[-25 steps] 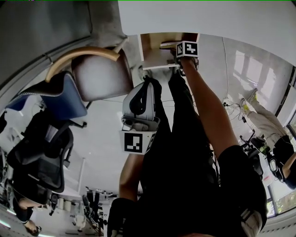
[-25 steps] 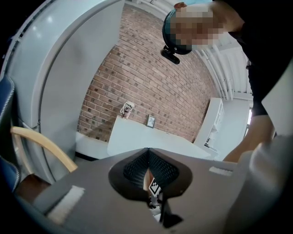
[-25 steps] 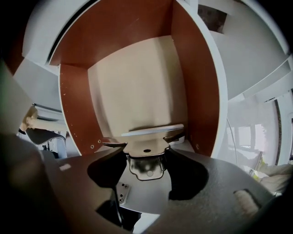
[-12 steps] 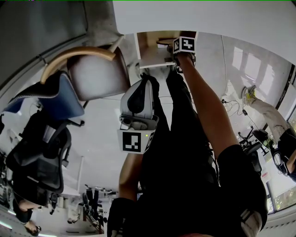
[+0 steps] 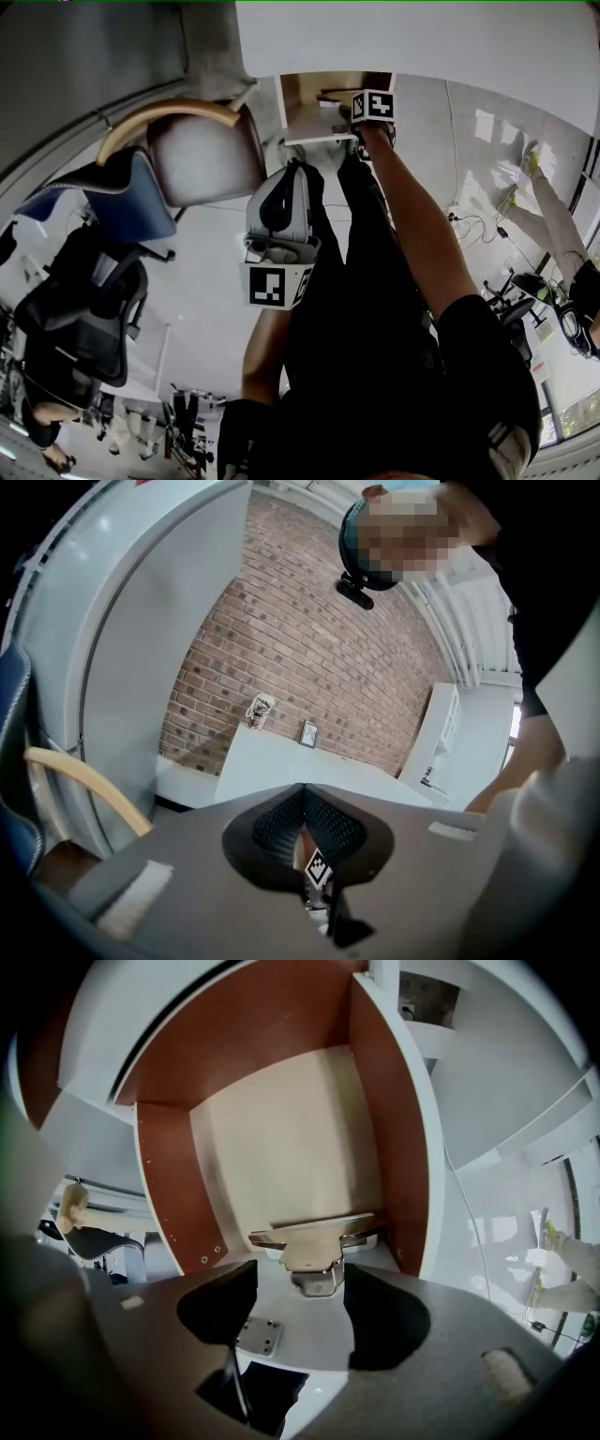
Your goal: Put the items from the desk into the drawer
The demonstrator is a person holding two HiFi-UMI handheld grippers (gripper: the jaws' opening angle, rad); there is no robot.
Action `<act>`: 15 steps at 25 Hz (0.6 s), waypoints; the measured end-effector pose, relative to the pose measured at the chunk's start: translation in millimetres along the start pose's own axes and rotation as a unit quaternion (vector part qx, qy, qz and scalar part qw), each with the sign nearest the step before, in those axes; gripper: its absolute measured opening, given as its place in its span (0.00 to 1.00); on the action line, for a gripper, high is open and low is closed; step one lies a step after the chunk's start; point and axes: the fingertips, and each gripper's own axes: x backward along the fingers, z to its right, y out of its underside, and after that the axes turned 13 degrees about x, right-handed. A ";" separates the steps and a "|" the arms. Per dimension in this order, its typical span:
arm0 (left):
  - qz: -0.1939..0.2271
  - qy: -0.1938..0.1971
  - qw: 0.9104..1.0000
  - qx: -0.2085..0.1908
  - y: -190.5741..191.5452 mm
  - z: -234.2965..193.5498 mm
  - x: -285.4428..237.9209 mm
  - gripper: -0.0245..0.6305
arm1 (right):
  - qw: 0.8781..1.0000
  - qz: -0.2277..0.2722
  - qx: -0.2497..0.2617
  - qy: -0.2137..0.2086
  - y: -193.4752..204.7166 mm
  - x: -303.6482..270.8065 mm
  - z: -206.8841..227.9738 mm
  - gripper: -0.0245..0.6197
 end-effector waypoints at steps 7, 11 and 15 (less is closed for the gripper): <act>0.011 0.010 1.000 -0.018 -25.9 30.0 13.1 0.06 | 0.998 0.040 0.045 -0.020 10.3 46.8 -16.0 0.32; 0.020 0.014 0.999 -0.023 -42.5 50.7 22.8 0.06 | 0.994 0.084 0.061 -0.032 11.8 87.5 -20.7 0.19; 0.041 0.014 0.999 -0.025 -63.2 70.9 34.0 0.06 | 0.984 0.150 0.081 -0.044 -1.3 139.4 -28.6 0.05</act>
